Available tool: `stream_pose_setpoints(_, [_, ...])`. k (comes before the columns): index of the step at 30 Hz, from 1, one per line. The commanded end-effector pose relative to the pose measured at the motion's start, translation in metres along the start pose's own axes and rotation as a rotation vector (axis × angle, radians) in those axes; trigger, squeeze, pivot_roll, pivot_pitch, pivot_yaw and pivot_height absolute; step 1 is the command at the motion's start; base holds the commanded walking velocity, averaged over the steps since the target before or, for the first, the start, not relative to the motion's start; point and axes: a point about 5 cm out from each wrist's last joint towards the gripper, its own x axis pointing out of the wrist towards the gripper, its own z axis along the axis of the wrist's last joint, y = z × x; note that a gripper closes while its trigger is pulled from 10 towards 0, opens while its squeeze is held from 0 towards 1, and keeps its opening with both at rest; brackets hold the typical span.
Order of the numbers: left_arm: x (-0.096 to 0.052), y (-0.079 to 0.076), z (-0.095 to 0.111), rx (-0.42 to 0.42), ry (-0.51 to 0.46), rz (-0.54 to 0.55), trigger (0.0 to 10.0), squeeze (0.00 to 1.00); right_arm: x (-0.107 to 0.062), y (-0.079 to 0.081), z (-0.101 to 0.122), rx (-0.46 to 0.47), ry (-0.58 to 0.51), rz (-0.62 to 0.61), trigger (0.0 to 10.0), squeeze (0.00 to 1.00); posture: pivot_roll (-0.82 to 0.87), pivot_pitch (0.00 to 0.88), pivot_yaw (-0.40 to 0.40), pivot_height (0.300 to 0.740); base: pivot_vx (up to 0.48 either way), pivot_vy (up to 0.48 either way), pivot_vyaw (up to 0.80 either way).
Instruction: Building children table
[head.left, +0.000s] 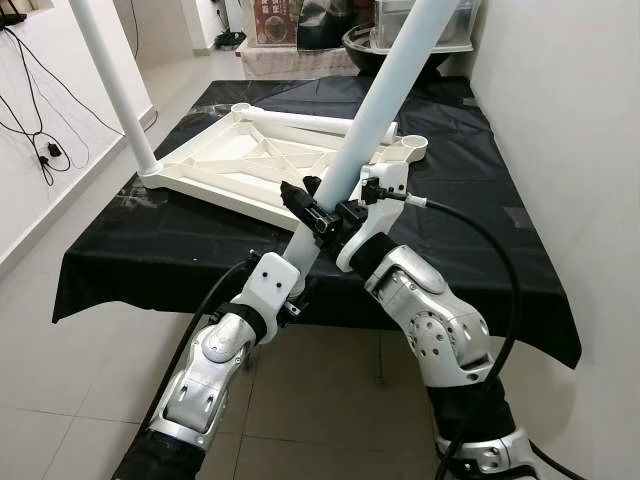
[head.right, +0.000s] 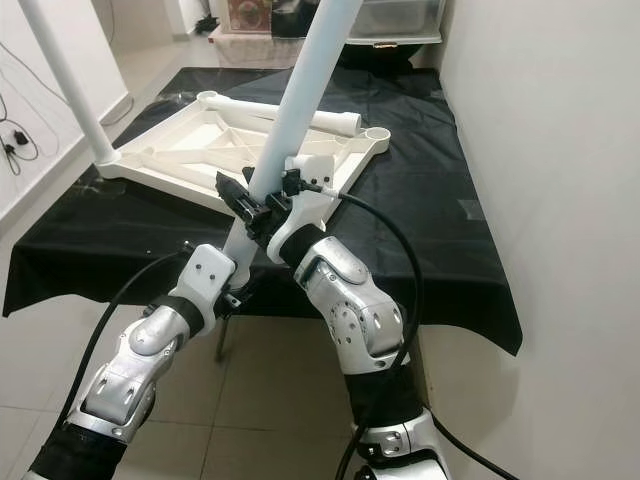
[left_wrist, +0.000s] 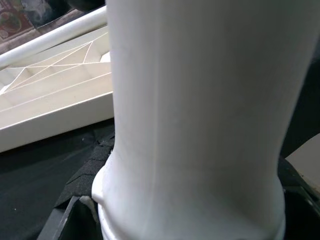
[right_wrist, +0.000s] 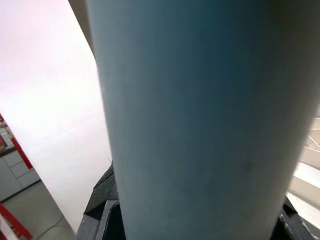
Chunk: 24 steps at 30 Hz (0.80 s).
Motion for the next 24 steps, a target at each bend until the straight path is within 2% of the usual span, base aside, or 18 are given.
stream_pose_setpoints(1, [-0.001, -0.002, 0.003, -0.005, -0.028, -0.007, 10.0, 0.0, 0.005, 0.015, -0.01, 0.033, 0.032, 0.082, 10.0, 0.0, -0.01, 0.05, 0.042, 0.74, 0.0, 0.0, 0.0])
stream_pose_setpoints(2, [-0.002, -0.002, 0.004, -0.007, -0.031, -0.001, 10.0, 0.0, 0.005, 0.014, -0.01, 0.035, 0.029, 0.078, 10.0, 0.0, -0.01, 0.05, 0.042, 0.74, 0.0, 0.0, 0.0])
stream_pose_setpoints(3, [-0.004, -0.002, 0.004, -0.005, -0.037, 0.002, 10.0, 0.0, 0.005, 0.013, -0.01, 0.024, 0.03, 0.089, 10.0, 1.0, -0.01, 0.05, 0.042, 0.74, 0.0, 0.0, 0.0])
stream_pose_setpoints(9, [-0.011, -0.002, 0.005, -0.051, -0.056, 0.0, 10.0, 0.0, 0.003, 0.009, -0.01, 0.035, 0.042, 0.134, 10.0, 1.0, -0.01, 0.052, 0.044, 0.74, 0.0, 0.0, 0.0])
stream_pose_setpoints(10, [-0.016, -0.004, 0.006, -0.09, -0.066, -0.011, 10.0, 0.0, 0.002, 0.004, -0.008, 0.07, 0.047, 0.165, 10.0, 0.0, -0.01, 0.052, 0.044, 0.74, 0.0, 0.0, 0.0])
stream_pose_setpoints(11, [-0.016, -0.004, 0.006, -0.09, -0.066, -0.011, 10.0, 0.0, 0.002, 0.004, -0.008, 0.07, 0.047, 0.165, 10.0, 0.0, -0.01, 0.052, 0.044, 0.74, 0.0, 0.0, 0.0])
stream_pose_setpoints(13, [-0.026, -0.009, 0.005, -0.164, -0.067, -0.035, 10.0, 0.0, 0.001, -0.007, -0.003, 0.123, 0.064, 0.224, 10.0, 0.0, -0.01, 0.052, 0.044, 0.74, 0.0, 0.0, 0.0])
stream_pose_setpoints(18, [-0.035, -0.015, 0.005, -0.225, -0.056, -0.067, 10.0, 0.0, 0.001, -0.015, 0.002, 0.117, 0.083, 0.269, 10.0, 0.0, -0.01, 0.052, 0.044, 0.74, 0.0, 0.0, 0.0])
stream_pose_setpoints(19, [-0.04, -0.018, 0.005, -0.264, -0.054, -0.084, 10.0, 0.0, 0.002, -0.019, 0.005, 0.117, 0.085, 0.295, 10.0, 0.0, -0.01, 0.052, 0.044, 0.74, 0.0, 0.0, 0.0])
stream_pose_setpoints(22, [-0.064, -0.029, 0.003, -0.412, -0.04, -0.163, 10.0, 0.0, -0.004, -0.017, 0.017, 0.163, 0.123, 0.516, 10.0, 0.0, 0.01, 0.064, 0.051, 0.74, 0.0, 0.0, 0.0])
stream_pose_setpoints(23, [-0.071, -0.031, 0.001, -0.431, -0.028, -0.178, 10.0, 0.0, -0.006, -0.016, 0.019, 0.19, 0.137, 0.58, 10.0, 0.0, 0.01, 0.064, 0.051, 0.74, 0.0, 0.0, 0.0])
stream_pose_setpoints(24, [-0.071, -0.031, 0.001, -0.431, -0.028, -0.178, 10.0, 0.0, -0.006, -0.016, 0.019, 0.19, 0.137, 0.58, 10.0, 0.0, 0.01, 0.064, 0.051, 0.74, 0.0, 0.0, 0.0])
